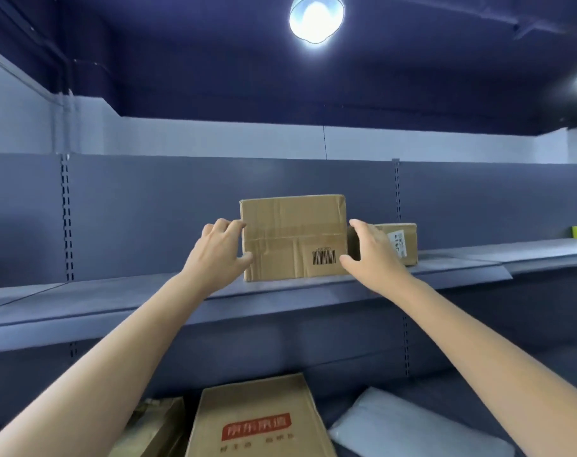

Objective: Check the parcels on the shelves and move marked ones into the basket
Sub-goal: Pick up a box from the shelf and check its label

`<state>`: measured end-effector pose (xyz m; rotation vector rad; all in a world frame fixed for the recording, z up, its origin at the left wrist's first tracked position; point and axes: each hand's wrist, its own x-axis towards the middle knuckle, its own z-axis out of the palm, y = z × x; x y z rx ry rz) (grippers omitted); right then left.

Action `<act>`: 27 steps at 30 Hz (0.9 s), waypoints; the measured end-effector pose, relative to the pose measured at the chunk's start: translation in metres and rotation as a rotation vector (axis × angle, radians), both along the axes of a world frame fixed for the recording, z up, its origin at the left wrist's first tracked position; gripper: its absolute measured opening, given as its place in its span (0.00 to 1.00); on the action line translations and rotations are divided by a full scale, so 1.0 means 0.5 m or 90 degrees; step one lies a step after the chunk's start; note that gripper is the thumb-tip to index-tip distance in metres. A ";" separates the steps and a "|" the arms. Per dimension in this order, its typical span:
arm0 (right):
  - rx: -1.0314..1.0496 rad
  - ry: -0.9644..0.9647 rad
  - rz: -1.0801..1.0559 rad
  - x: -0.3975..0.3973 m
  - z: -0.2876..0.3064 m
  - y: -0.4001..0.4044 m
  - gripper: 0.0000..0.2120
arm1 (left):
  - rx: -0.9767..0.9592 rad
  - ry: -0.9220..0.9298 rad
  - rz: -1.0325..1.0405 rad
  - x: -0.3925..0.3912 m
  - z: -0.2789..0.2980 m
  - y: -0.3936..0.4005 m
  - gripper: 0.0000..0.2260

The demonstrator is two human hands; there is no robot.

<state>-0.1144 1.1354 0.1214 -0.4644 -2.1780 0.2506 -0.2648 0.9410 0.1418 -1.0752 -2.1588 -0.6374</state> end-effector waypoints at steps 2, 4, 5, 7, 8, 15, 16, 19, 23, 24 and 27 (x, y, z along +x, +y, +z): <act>-0.044 -0.019 -0.013 -0.042 0.014 0.030 0.31 | -0.058 -0.076 0.064 -0.033 0.013 0.041 0.20; -0.150 -0.030 -0.013 -0.078 0.025 0.050 0.33 | -0.113 -0.147 0.108 -0.059 0.018 0.073 0.16; -0.223 -0.031 -0.004 -0.093 0.028 0.056 0.35 | -0.122 -0.178 0.112 -0.069 0.018 0.085 0.14; -0.333 -0.044 0.023 -0.113 0.029 0.062 0.33 | -0.088 -0.259 0.080 -0.080 0.015 0.101 0.13; -0.364 -0.046 0.047 -0.118 0.026 0.062 0.30 | -0.056 -0.303 0.049 -0.083 0.014 0.104 0.14; -0.344 0.171 0.230 -0.079 0.058 0.013 0.32 | 0.221 -0.336 -0.145 -0.058 0.066 0.034 0.15; -0.342 0.197 0.255 -0.067 0.074 -0.007 0.33 | 0.278 -0.328 -0.190 -0.043 0.085 0.015 0.17; -0.324 0.279 0.335 -0.035 0.120 -0.068 0.25 | 0.390 -0.315 -0.347 0.013 0.135 -0.052 0.19; -0.266 0.397 0.363 -0.008 0.167 -0.139 0.31 | 0.420 -0.259 -0.443 0.063 0.154 -0.132 0.12; -0.259 0.422 0.370 -0.005 0.174 -0.158 0.31 | 0.426 -0.249 -0.445 0.071 0.156 -0.147 0.11; -0.251 0.459 0.381 0.001 0.185 -0.201 0.29 | 0.443 -0.235 -0.440 0.087 0.155 -0.187 0.13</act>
